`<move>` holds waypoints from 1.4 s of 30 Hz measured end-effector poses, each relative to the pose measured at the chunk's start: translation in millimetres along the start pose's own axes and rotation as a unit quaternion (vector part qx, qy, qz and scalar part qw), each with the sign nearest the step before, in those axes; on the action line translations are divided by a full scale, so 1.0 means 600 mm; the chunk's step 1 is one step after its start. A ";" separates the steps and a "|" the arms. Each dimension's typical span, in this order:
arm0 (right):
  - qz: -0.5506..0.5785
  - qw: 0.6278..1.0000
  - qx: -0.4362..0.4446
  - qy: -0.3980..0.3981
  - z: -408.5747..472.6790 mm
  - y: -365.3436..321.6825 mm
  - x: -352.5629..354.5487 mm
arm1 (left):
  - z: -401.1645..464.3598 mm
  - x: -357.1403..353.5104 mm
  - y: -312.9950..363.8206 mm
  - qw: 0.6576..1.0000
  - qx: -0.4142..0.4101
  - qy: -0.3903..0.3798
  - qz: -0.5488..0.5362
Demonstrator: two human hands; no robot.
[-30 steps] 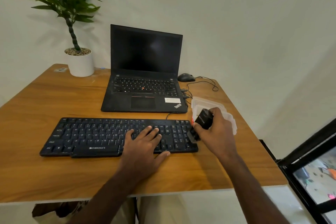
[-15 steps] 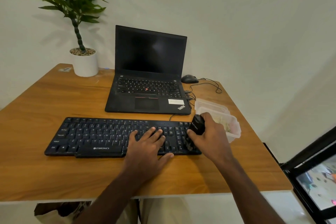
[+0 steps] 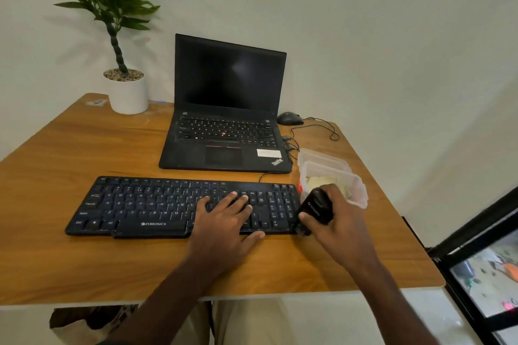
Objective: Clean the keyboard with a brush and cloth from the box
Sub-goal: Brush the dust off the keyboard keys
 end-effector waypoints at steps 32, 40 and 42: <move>0.175 0.968 -0.161 0.078 -0.037 0.157 0.035 | 0.001 -0.011 -0.001 0.999 0.001 -0.041 0.013; 0.107 0.964 -0.202 0.138 -0.053 0.182 0.038 | 0.000 -0.017 -0.002 0.999 0.004 -0.043 0.026; 0.077 0.964 -0.201 0.155 -0.057 0.183 0.039 | 0.000 -0.013 0.000 0.999 0.000 -0.039 0.027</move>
Point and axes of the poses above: each hand's wrist, its own z-axis towards the middle knuckle, its own x-axis out of the back of the hand, y = z × x, the point moved 10 cm from there along z, towards the middle knuckle, and after that the axes turned 6 degrees about -x, right-handed, at the moved point
